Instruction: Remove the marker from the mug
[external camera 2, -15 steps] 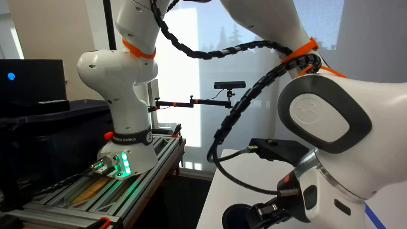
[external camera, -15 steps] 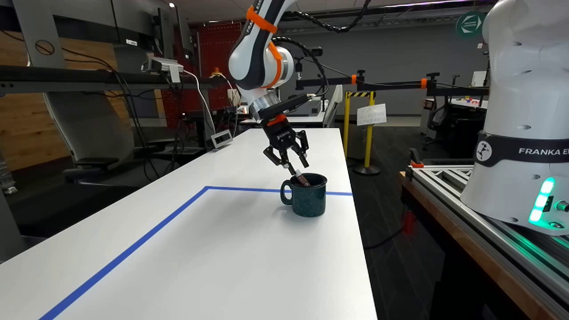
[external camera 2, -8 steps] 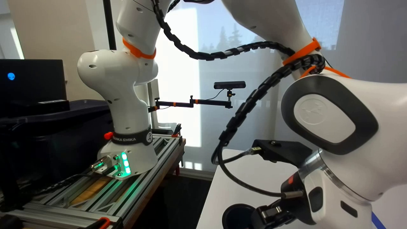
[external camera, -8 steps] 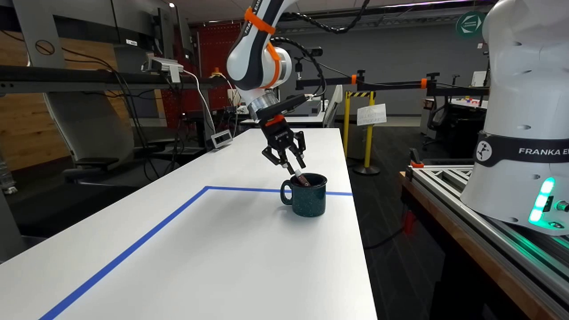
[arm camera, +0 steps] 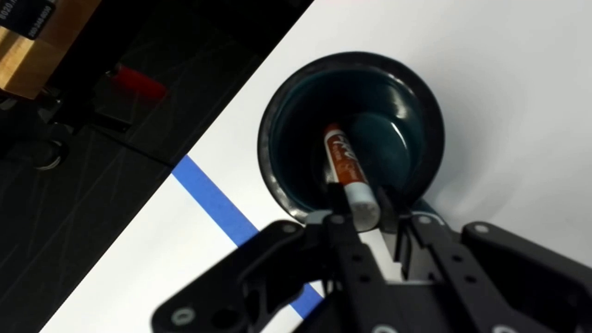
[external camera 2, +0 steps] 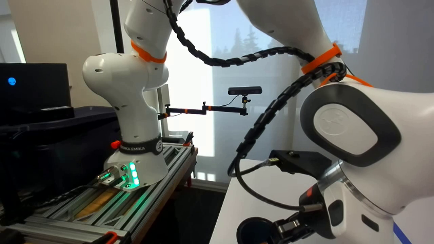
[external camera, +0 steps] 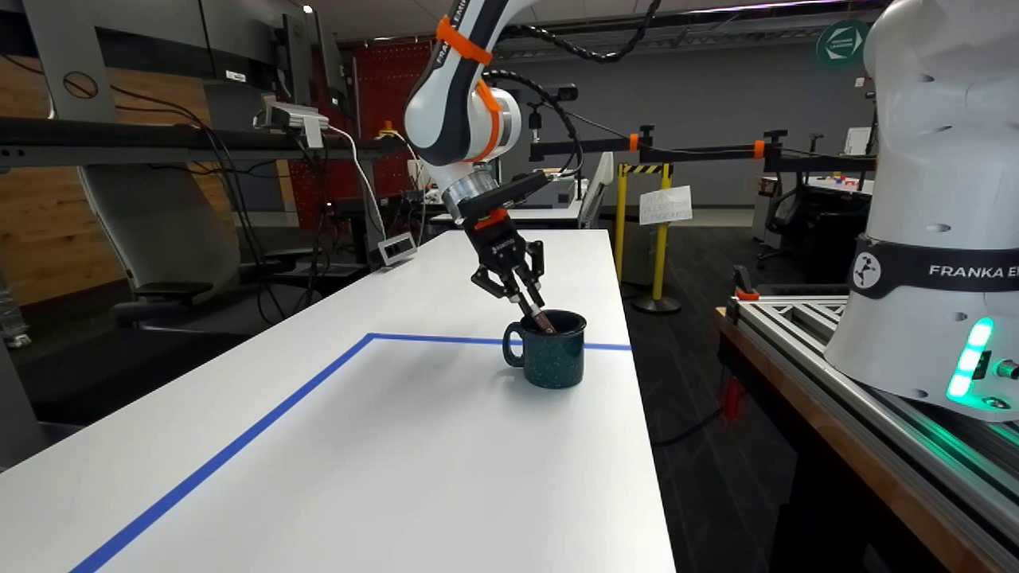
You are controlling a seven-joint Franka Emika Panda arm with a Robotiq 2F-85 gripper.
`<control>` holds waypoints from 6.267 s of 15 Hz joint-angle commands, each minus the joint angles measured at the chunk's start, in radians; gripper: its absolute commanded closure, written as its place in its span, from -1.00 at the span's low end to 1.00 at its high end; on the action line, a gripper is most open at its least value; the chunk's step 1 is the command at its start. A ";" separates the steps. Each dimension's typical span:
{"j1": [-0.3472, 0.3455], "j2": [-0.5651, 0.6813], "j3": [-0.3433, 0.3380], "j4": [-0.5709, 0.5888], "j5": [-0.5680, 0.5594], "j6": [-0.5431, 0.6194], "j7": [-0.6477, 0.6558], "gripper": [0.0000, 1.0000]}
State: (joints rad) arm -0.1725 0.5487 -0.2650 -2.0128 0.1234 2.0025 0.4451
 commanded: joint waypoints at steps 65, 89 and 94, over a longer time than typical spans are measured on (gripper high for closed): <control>0.108 0.587 0.085 0.907 0.002 -0.433 0.057 0.06; 0.201 -0.067 0.158 0.169 -0.103 0.092 -0.186 -1.00; 0.205 -0.202 0.161 0.056 -0.152 0.084 -0.245 -1.00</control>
State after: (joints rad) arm 0.0392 0.4557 -0.1159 -1.8577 0.0156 2.0836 0.2238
